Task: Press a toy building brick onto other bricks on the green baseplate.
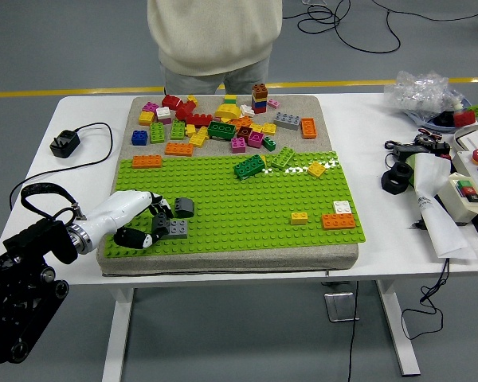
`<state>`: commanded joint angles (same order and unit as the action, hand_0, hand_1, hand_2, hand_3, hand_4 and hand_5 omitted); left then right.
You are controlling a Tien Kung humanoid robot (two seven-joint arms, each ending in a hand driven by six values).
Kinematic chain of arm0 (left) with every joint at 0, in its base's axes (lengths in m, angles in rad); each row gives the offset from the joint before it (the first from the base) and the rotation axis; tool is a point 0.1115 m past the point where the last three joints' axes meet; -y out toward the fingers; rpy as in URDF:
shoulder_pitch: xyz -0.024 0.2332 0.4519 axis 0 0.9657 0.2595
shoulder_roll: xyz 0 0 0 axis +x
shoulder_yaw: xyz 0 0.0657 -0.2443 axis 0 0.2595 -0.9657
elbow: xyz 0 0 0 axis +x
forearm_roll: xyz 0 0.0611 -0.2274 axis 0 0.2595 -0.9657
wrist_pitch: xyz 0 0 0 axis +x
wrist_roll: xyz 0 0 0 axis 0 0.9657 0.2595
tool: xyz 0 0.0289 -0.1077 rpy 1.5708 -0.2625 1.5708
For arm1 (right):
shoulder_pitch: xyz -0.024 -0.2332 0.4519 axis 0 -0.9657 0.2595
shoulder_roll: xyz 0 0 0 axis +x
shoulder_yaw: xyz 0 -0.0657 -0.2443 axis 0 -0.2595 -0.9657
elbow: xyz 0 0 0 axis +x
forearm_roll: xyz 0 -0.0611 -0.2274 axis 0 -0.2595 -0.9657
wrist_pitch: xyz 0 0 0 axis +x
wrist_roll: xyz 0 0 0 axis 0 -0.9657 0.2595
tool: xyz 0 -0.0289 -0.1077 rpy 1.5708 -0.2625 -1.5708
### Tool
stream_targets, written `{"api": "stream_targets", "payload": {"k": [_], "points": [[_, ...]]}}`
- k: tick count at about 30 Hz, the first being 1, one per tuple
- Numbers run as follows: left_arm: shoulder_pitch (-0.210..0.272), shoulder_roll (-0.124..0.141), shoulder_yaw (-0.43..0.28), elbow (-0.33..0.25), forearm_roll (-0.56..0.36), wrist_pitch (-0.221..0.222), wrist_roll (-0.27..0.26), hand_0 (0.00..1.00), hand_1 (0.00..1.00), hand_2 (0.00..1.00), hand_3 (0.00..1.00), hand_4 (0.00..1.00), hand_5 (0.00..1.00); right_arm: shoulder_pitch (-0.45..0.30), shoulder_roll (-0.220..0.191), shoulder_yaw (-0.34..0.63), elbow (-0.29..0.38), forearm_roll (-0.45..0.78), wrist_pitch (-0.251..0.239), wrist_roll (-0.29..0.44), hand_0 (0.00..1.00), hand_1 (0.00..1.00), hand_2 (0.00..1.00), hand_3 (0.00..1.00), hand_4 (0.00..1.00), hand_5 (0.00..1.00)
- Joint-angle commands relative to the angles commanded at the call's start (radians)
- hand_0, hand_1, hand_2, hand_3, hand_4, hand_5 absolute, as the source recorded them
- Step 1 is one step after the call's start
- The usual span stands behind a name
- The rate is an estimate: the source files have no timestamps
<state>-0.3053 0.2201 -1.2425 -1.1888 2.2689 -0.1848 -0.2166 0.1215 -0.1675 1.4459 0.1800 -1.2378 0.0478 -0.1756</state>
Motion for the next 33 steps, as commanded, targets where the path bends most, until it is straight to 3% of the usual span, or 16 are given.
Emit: {"api": "stream_targets", "payload": {"k": [2, 3, 33], "points": [[0.000, 0.000, 0.001, 0.003, 0.000, -0.002, -0.001, 0.827, 0.654, 0.557, 0.649, 0.554, 0.002, 0.000, 0.000, 0.000, 0.000, 0.000, 0.000, 0.000, 0.788, 0.722, 0.760, 0.768, 0.998, 0.691], [0.000, 0.000, 0.002, 0.005, 0.000, -0.003, -0.002, 0.839, 0.676, 0.587, 0.706, 0.619, 0.002, -0.001, 0.000, -0.001, 0.000, 0.000, 0.000, 0.000, 0.787, 0.719, 0.760, 0.768, 0.998, 0.691], [-0.010, -0.004, -0.001, 0.014, 0.000, -0.005, -0.002, 0.879, 0.726, 0.612, 0.754, 0.710, 0.002, -0.001, 0.002, -0.002, 0.000, 0.001, 0.001, -0.001, 0.787, 0.719, 0.760, 0.768, 0.998, 0.691]]}}
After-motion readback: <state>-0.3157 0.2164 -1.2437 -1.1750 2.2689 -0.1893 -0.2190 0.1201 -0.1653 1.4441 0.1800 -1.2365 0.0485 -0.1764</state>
